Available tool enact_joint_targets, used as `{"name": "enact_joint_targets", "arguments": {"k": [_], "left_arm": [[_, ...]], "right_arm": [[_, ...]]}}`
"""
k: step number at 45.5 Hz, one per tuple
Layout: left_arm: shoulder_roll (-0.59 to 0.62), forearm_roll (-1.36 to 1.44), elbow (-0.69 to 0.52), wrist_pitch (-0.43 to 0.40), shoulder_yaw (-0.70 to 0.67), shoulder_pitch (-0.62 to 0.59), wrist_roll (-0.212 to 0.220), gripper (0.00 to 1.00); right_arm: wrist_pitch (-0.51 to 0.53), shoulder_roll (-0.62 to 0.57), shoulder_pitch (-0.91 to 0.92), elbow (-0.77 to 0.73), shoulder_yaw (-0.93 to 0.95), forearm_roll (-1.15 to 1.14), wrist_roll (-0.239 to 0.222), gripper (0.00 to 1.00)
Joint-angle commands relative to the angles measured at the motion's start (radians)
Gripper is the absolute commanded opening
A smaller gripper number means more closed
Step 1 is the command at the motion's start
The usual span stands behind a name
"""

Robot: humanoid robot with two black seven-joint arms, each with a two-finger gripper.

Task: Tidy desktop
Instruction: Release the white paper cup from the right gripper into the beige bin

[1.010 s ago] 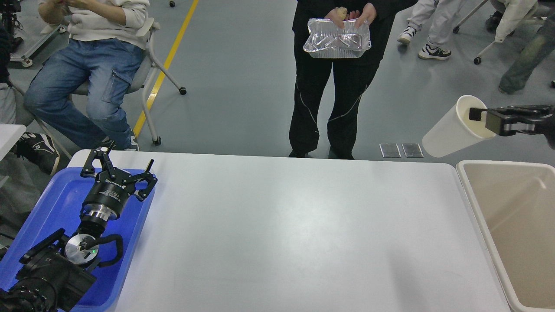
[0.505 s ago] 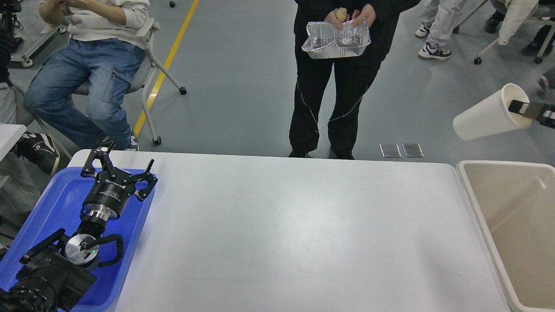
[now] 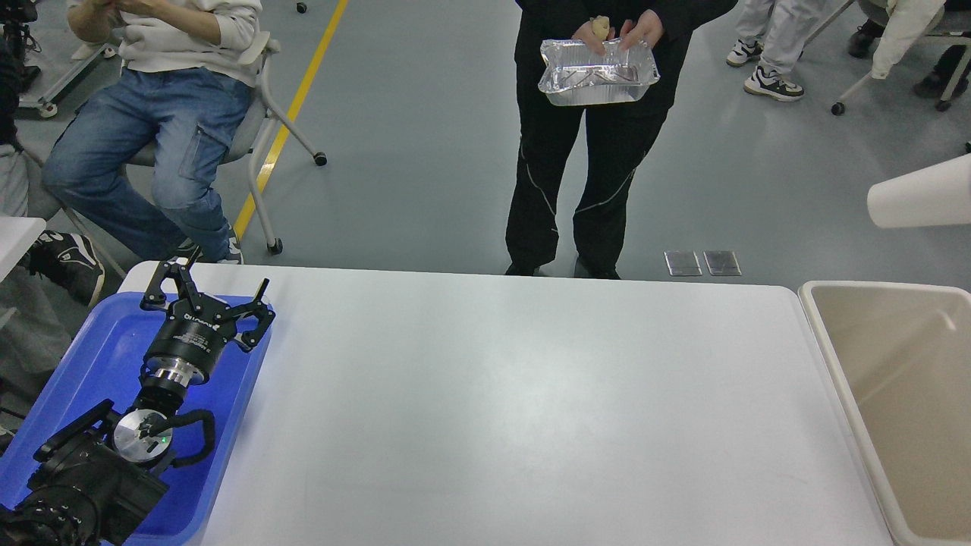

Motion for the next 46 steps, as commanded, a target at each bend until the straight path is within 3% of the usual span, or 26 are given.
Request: {"name": "enact_joint_targets", "arguments": {"k": [1, 23, 38, 46], "left_arm": [[0.0, 0.0, 0.0, 0.0, 0.0, 0.0, 0.0, 1.0], [0.0, 0.002, 0.0, 0.0, 0.0, 0.0, 0.0, 1.0], [0.0, 0.0, 0.0, 0.0, 0.0, 0.0, 0.0, 1.0], [0.0, 0.0, 0.0, 0.0, 0.0, 0.0, 0.0, 1.0]], "right_arm": [[-0.005, 0.075, -0.069, -0.12, 0.003, 0.19, -0.001, 0.0], [-0.007, 0.248, -0.19, -0.382, 0.017, 0.395, -0.001, 0.0], [0.004, 0.476, -0.25, -0.716, 0.018, 0.494, -0.002, 0.0], [-0.003, 0.558, -0.29, -0.819, 0.01, 0.5, -0.008, 0.0]]}}
